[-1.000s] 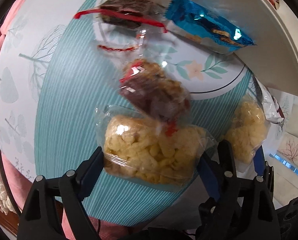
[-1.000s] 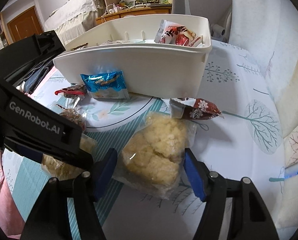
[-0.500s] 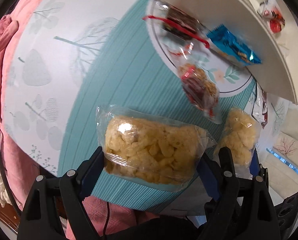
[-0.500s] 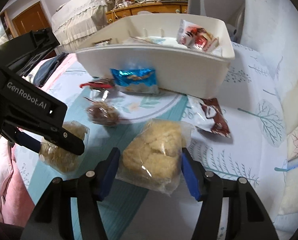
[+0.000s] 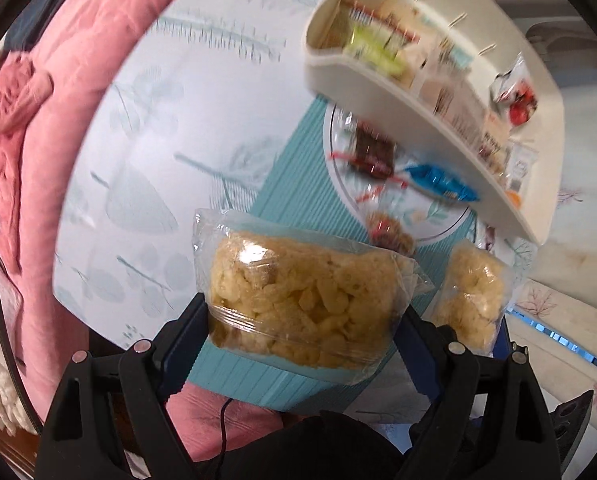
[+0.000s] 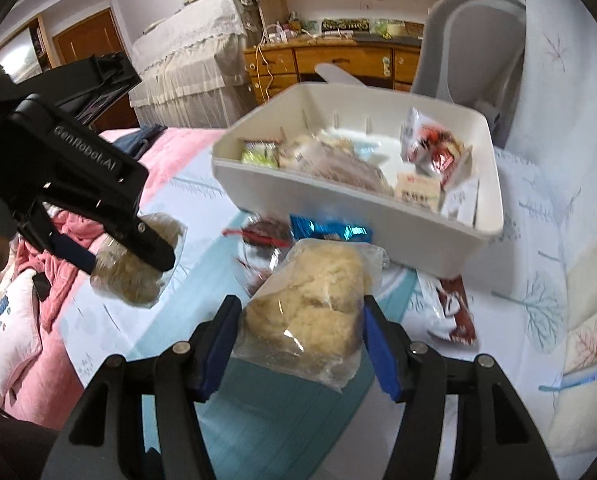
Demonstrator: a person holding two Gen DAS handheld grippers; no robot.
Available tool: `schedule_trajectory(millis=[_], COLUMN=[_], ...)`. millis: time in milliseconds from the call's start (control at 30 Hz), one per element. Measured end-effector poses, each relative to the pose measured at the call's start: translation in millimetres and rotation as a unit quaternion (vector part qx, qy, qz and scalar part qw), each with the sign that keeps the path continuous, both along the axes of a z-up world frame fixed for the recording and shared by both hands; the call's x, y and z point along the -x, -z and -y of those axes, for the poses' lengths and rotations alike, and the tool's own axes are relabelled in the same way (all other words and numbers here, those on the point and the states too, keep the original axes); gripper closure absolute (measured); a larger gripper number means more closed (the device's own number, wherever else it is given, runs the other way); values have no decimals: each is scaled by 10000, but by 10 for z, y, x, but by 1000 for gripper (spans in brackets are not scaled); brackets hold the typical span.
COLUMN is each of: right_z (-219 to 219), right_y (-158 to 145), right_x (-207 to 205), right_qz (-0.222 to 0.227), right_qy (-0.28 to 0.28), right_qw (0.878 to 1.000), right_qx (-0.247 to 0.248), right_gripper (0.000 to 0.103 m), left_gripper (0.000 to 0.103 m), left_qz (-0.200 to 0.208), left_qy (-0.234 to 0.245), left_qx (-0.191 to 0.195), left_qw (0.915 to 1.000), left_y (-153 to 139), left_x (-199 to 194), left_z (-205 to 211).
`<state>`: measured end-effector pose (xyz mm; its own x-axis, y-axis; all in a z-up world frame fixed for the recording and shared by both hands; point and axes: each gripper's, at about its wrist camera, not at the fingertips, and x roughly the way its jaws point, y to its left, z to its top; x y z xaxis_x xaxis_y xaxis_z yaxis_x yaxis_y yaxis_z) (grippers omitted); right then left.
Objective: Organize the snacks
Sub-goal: 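Carry both bags into the tray and open both tools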
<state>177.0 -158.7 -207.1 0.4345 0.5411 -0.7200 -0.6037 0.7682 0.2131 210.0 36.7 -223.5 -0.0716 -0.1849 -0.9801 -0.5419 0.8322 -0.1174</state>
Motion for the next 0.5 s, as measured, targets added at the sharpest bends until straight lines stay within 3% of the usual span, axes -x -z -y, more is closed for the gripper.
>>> schedule_trajectory(millis=[267, 500], right_z=[-204, -294], right_y=[-415, -649], right_x=[-113, -294], right_qz=[395, 748], right_qy=[117, 480], right_qw=[9988, 9951], right_qx=[-266, -433], right_gripper=[43, 43], left_gripper=[17, 17], left_qz=[460, 1025], left_qy=[431, 939], left_qx=[-3, -102], left_qw=[9980, 9902], left_y=[-483, -793], left_x=[-356, -794], left_z=[-247, -304])
